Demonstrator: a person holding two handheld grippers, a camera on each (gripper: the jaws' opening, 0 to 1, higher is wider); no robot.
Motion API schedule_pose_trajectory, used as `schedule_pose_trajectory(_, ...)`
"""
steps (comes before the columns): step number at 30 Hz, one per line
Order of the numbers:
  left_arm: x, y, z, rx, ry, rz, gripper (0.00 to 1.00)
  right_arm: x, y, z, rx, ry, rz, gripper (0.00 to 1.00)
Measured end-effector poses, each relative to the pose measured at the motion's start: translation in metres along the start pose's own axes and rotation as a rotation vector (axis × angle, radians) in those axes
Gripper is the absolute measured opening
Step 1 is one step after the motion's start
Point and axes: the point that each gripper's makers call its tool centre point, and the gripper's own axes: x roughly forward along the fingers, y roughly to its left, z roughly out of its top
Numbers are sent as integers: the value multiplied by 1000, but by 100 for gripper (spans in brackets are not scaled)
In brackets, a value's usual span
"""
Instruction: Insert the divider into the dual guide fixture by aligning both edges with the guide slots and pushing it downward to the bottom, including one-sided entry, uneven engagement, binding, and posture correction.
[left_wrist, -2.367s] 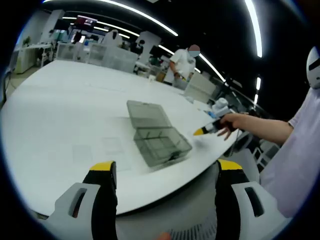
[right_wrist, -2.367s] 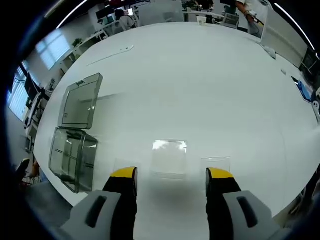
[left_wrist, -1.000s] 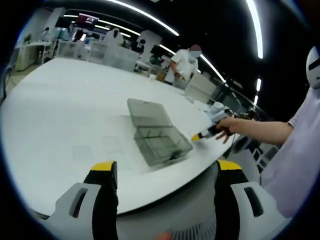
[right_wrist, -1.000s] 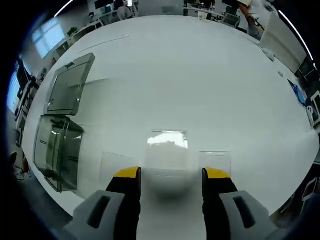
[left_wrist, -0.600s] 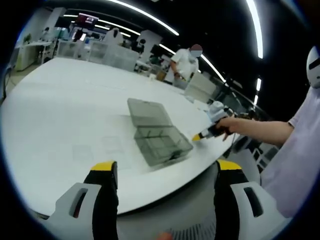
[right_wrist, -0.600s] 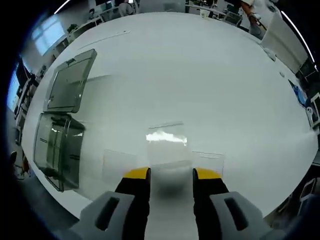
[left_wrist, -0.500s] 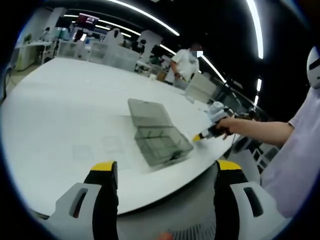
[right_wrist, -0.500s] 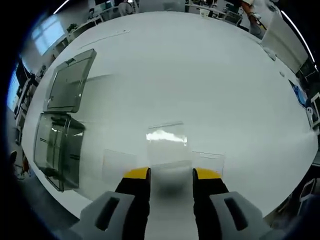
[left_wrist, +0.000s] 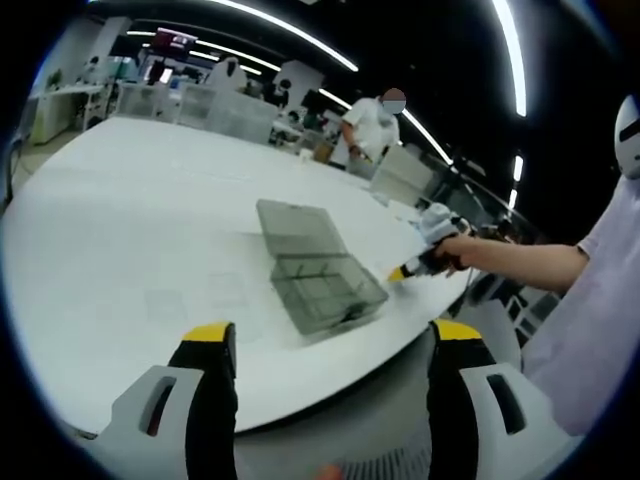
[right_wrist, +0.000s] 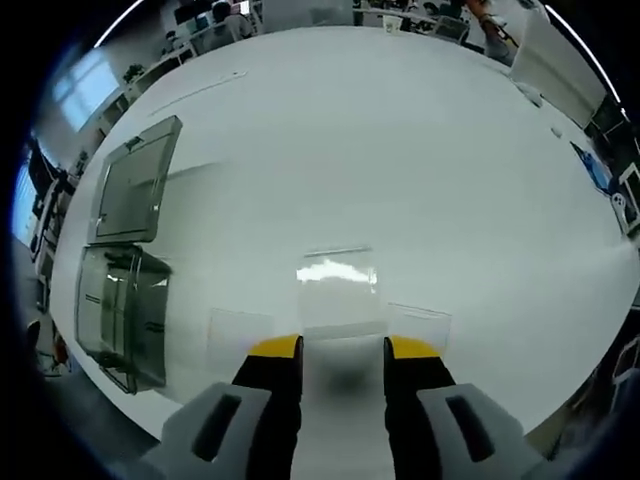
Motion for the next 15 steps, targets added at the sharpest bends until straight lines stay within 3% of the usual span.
schedule_pose_trajectory(15, 0, -1, 0, 5, 2, -1, 75, -8, 2, 0, 50, -25, 48, 27)
